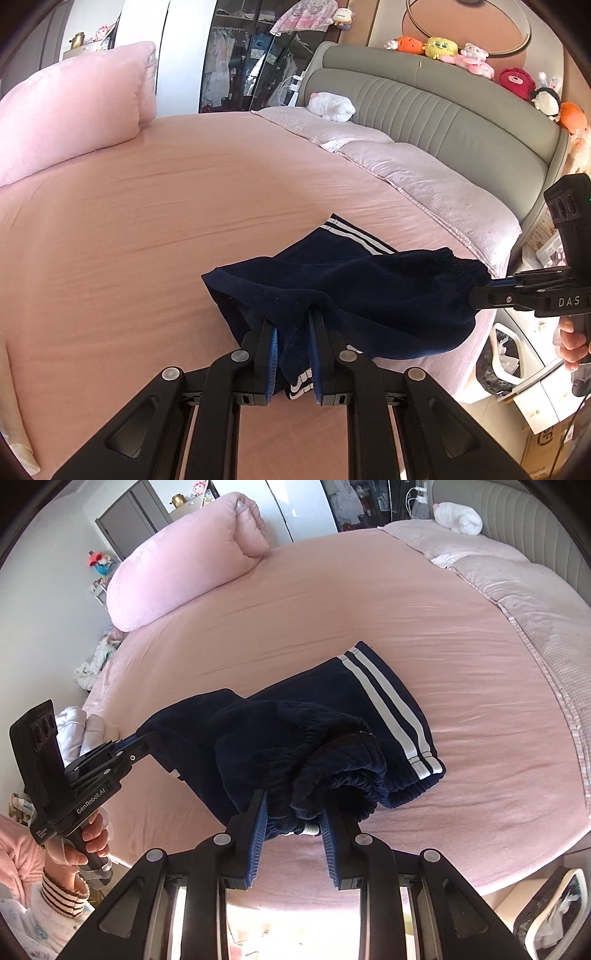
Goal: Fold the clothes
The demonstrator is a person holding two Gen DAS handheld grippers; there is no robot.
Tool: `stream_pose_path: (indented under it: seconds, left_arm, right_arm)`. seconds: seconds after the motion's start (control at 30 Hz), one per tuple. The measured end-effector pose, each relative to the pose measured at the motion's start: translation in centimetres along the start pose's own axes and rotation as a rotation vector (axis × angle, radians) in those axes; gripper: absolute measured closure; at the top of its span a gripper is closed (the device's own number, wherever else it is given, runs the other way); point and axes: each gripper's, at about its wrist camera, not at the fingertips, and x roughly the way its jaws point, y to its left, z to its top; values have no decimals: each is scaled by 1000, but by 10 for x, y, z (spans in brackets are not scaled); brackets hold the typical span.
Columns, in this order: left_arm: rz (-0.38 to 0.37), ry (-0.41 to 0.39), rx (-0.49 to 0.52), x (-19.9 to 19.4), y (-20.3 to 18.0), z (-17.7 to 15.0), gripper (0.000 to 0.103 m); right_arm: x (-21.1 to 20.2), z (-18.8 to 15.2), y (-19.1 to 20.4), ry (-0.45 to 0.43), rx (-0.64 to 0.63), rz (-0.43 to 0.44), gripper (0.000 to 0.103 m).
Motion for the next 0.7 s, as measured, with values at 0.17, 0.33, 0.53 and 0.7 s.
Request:
stream_pose_path:
  seconds: [0.17,0.33,0.53,0.7]
  left_arm:
    - [43,73,13,23,2,-2,90]
    - [32,112,-8,36,6,-10,90]
    - [42,187,-21,51,14,-26,90]
    - [37,212,-61,53,24,-38,90]
  right_arm:
    - [7,4,-7,24,23,-34,76]
    - [6,-2,-14,9,10,-79,70]
    - [-7,-10,-10,-14,-75,-159,57]
    - [-15,-11,-1,-50,-136,-174,56]
